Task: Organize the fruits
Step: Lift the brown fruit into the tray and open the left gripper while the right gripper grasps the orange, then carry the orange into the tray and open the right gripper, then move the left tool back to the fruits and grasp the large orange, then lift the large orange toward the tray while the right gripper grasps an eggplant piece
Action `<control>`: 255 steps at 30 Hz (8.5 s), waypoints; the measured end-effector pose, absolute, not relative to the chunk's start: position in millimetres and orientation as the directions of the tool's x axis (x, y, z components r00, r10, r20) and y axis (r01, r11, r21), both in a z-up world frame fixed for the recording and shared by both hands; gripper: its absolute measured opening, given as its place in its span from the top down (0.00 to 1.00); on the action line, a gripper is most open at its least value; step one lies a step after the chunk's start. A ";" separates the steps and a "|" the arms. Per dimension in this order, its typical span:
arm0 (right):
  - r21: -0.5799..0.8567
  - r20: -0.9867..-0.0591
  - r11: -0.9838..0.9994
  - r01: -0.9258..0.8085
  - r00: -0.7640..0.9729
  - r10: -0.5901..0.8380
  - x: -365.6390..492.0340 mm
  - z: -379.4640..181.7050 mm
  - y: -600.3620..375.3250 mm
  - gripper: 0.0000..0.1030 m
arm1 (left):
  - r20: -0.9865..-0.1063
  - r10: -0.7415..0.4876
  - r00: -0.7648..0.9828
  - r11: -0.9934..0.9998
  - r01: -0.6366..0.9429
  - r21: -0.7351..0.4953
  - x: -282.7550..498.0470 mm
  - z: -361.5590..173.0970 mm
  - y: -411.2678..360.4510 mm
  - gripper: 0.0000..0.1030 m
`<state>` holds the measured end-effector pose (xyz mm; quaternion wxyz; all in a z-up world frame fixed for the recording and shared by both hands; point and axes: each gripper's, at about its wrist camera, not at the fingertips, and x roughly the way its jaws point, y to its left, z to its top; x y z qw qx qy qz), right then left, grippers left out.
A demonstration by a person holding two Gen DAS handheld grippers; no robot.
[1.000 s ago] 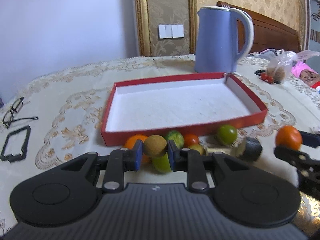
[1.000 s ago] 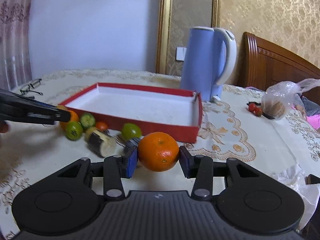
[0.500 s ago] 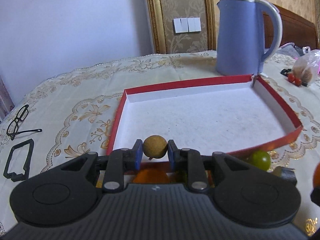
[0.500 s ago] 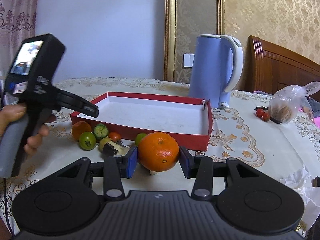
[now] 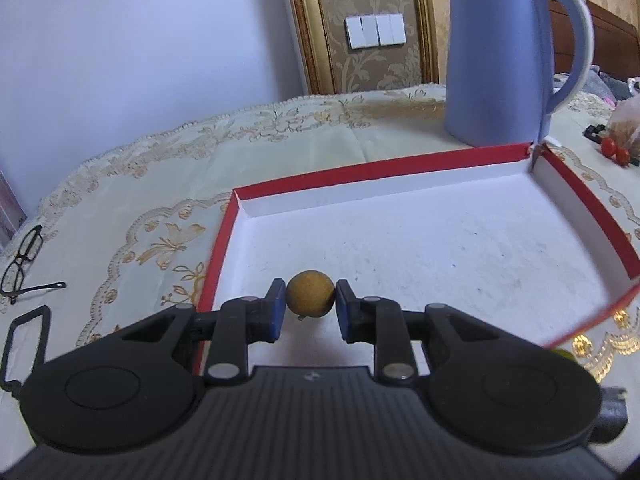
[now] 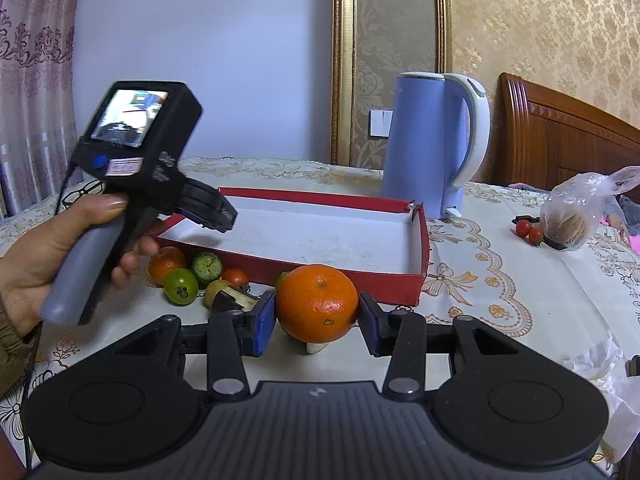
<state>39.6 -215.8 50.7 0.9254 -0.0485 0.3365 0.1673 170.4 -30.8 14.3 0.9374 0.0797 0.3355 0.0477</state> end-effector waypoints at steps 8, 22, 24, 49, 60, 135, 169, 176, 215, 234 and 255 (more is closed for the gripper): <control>0.023 -0.639 0.941 -0.337 0.719 0.273 40.7 51.5 -215.9 0.58 | -0.651 0.169 0.740 0.979 -0.051 0.196 203.9 4.4 -31.9 0.76; 0.017 -0.643 0.944 -0.329 0.719 0.263 43.5 50.8 -215.6 0.58 | -0.657 0.187 0.731 0.978 -0.073 0.197 230.5 -0.2 -26.5 0.75; 0.017 -0.645 0.944 -0.331 0.718 0.263 43.5 50.5 -214.4 0.58 | -0.657 0.183 0.731 0.979 -0.072 0.193 229.9 0.2 -25.9 0.70; 0.031 -0.664 0.955 -0.293 0.709 0.239 152.9 45.8 -191.1 0.58 | -0.347 0.299 0.889 0.934 -0.200 0.295 122.1 22.4 -2.8 0.08; 0.032 -0.711 0.976 -0.216 0.681 0.174 207.1 21.7 -188.4 0.58 | -0.398 0.306 0.865 0.941 -0.210 0.267 128.0 15.5 13.0 0.07; 0.069 -0.581 0.963 -0.260 0.774 0.251 79.2 67.1 -207.3 0.33 | -0.476 0.021 0.879 0.997 0.019 0.080 65.7 20.0 52.3 0.00; 0.103 -0.626 0.959 -0.266 0.732 0.270 43.5 36.6 -210.4 0.30 | -0.687 -0.057 0.724 0.997 0.007 -0.075 100.2 -0.8 28.1 0.61; 0.083 -0.643 0.962 -0.261 0.724 0.252 45.8 31.6 -207.0 0.30 | -0.682 -0.001 0.732 0.998 -0.045 -0.050 85.6 1.0 47.3 0.62; 0.199 -0.694 0.964 -0.176 0.669 0.265 67.4 13.4 -219.3 0.61 | -0.557 0.214 0.803 0.975 -0.140 0.173 71.9 9.3 28.0 0.61; 0.226 -0.653 0.956 -0.184 0.700 0.289 57.7 28.5 -229.6 0.61 | -0.437 0.311 0.844 0.928 -0.171 0.331 124.8 16.0 -12.5 0.60; 0.231 -0.645 0.954 -0.193 0.703 0.298 55.1 32.5 -231.5 0.61 | -0.494 0.244 0.834 0.947 -0.095 0.306 164.1 9.2 -31.0 0.60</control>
